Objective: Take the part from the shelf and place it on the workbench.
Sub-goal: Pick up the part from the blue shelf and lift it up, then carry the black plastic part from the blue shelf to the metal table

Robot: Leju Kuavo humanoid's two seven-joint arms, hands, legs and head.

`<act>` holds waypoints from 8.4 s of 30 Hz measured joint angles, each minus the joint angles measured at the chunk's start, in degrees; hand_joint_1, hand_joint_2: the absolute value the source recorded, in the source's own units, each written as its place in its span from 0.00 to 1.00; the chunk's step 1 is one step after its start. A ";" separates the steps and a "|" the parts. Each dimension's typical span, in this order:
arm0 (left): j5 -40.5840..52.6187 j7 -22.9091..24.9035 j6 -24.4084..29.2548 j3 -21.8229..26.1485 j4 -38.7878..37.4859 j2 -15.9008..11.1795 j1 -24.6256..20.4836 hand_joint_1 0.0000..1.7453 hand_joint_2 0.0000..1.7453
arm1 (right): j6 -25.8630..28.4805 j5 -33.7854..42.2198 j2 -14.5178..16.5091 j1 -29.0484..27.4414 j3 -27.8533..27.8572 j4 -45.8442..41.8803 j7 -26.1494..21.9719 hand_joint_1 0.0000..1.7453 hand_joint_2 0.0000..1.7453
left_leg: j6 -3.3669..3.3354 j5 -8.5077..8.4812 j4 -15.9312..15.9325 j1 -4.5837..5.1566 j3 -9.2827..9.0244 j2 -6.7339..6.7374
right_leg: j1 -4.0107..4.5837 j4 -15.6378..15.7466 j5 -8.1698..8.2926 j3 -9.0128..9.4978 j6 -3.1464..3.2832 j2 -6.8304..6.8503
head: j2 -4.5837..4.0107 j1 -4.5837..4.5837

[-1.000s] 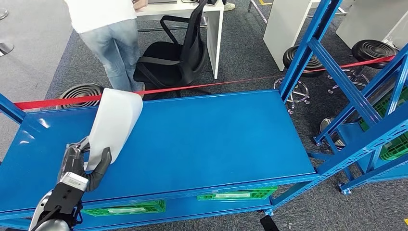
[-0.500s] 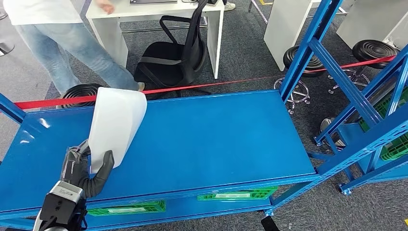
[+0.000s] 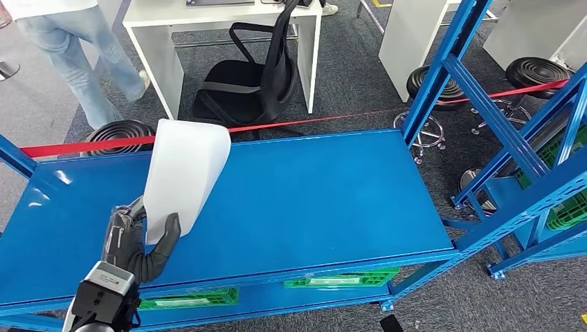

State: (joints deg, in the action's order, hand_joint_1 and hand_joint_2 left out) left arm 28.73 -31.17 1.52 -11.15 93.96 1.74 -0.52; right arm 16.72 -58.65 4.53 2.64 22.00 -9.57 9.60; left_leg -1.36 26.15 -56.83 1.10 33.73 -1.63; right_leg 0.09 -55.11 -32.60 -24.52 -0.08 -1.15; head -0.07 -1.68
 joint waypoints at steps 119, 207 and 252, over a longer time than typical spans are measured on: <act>5.89 0.76 9.95 -1.52 0.18 -3.68 -0.36 1.00 1.00 | -0.79 -4.11 1.28 1.71 0.54 -0.01 2.05 0.00 0.00 | 0.84 4.72 3.17 -1.16 -8.32 1.84 | -1.03 -2.60 9.25 -11.40 -1.08 1.35 | 0.00 0.33; 8.49 2.39 12.91 -1.69 4.88 -0.02 6.04 1.00 1.00 | -0.08 -7.90 -0.07 2.39 0.73 -0.50 -2.29 0.00 0.00 | 2.11 3.80 1.34 -1.02 -6.38 1.72 | -0.65 -1.37 6.24 -7.62 0.07 1.47 | 0.00 1.04; 7.77 1.16 12.37 -1.37 2.67 -0.85 3.19 1.00 1.00 | -2.20 -10.23 -0.23 1.44 0.87 -0.50 -3.35 0.00 0.00 | 2.75 7.34 -16.77 -2.74 7.62 1.59 | -1.76 -6.04 2.17 -8.30 -0.66 4.17 | 0.00 0.93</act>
State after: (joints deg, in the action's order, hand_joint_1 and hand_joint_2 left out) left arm 36.50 -30.01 13.89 -12.52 96.63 0.89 2.67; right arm 14.51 -68.88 4.30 4.08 22.87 -10.08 6.25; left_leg 1.38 33.50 -73.60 -1.64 41.36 -0.04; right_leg -1.68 -61.15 -30.43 -32.82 -0.73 3.02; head -0.07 -0.75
